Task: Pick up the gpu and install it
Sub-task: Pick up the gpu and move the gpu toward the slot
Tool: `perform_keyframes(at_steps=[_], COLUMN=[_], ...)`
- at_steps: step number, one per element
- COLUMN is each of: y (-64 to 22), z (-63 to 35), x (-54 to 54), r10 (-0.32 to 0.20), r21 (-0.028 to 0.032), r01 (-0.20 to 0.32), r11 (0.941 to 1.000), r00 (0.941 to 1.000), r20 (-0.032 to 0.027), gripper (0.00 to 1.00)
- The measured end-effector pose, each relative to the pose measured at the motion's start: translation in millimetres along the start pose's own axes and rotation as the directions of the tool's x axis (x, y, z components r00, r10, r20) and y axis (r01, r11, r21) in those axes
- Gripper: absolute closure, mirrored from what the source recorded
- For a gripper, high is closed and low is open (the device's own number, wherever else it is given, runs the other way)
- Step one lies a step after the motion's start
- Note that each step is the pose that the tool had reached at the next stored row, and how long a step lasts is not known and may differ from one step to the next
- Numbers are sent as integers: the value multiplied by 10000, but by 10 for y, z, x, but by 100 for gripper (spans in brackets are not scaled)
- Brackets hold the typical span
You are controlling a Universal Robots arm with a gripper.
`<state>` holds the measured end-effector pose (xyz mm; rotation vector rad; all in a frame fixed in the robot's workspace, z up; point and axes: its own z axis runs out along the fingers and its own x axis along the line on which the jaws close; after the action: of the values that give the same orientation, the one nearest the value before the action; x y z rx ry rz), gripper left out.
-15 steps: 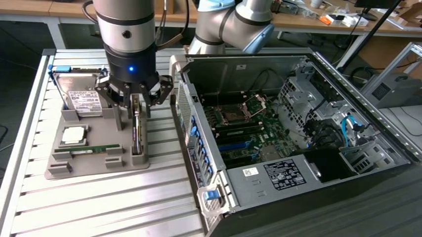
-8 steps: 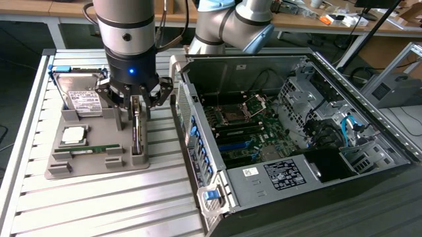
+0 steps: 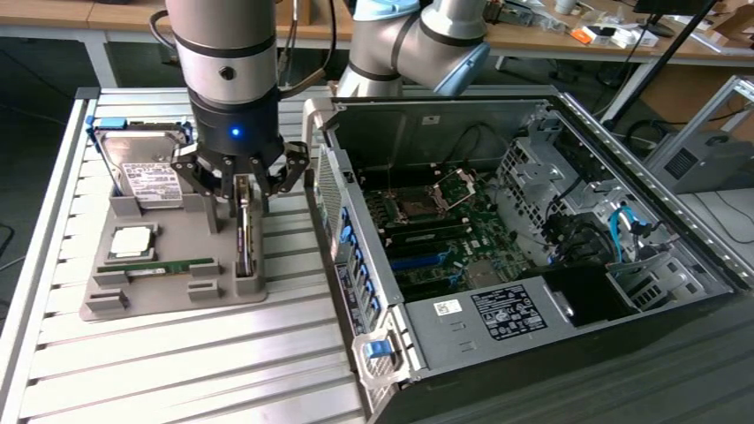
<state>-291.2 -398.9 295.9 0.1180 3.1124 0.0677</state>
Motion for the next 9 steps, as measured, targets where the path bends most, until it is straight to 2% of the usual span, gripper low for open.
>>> perform_keyframes(at_steps=[9], y=[-3], z=[60], x=[2], r10=[0], r21=[0], r01=[0], r11=[10000], r00=[10000], r20=[0], gripper=[58])
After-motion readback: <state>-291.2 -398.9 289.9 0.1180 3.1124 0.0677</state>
